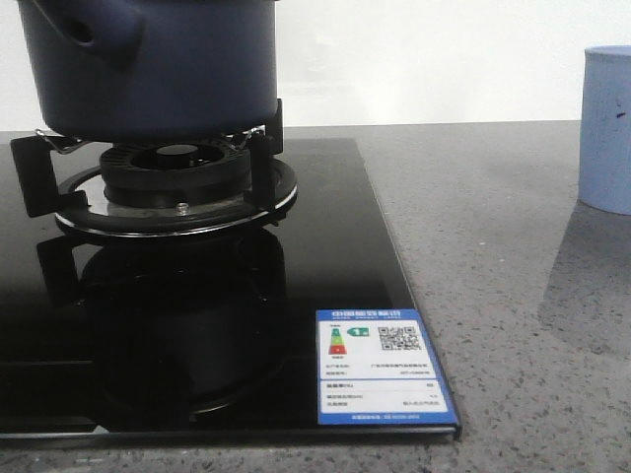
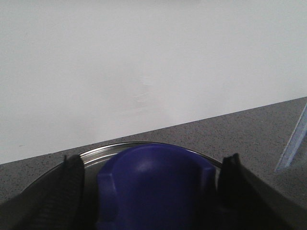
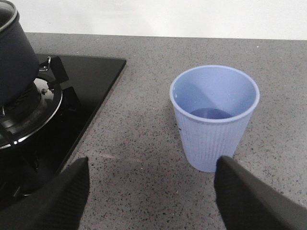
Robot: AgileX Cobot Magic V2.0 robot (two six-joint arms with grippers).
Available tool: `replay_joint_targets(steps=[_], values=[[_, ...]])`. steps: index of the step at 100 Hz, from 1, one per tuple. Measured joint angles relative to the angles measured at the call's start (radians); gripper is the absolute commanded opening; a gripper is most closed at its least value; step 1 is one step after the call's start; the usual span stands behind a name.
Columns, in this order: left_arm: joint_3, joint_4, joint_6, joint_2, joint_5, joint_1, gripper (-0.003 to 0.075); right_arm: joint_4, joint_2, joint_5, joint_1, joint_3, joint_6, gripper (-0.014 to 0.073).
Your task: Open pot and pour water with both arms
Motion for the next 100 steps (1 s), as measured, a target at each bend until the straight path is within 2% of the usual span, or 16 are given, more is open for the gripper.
replay_joint_targets(steps=[11,21,50,70,100], values=[[0.000,0.002,0.001,0.000,0.000,-0.004,0.0370,0.000,0.000,0.004,0.000,0.000,0.000,0.0493],[0.000,0.002,0.001,0.000,0.000,-0.006,0.0339,0.000,0.000,0.006,0.000,0.000,0.000,0.0493],[0.000,0.002,0.001,-0.009,0.013,-0.007,0.0339,0.000,0.000,0.010,0.000,0.000,0.000,0.0493],[0.000,0.003,0.001,-0.095,0.038,-0.003,0.0339,0.000,0.000,0.035,0.000,0.000,0.000,0.0493],[0.000,0.023,0.001,-0.257,0.078,0.092,0.0339,0.000,0.000,0.006,0.000,0.045,0.000,0.0493]])
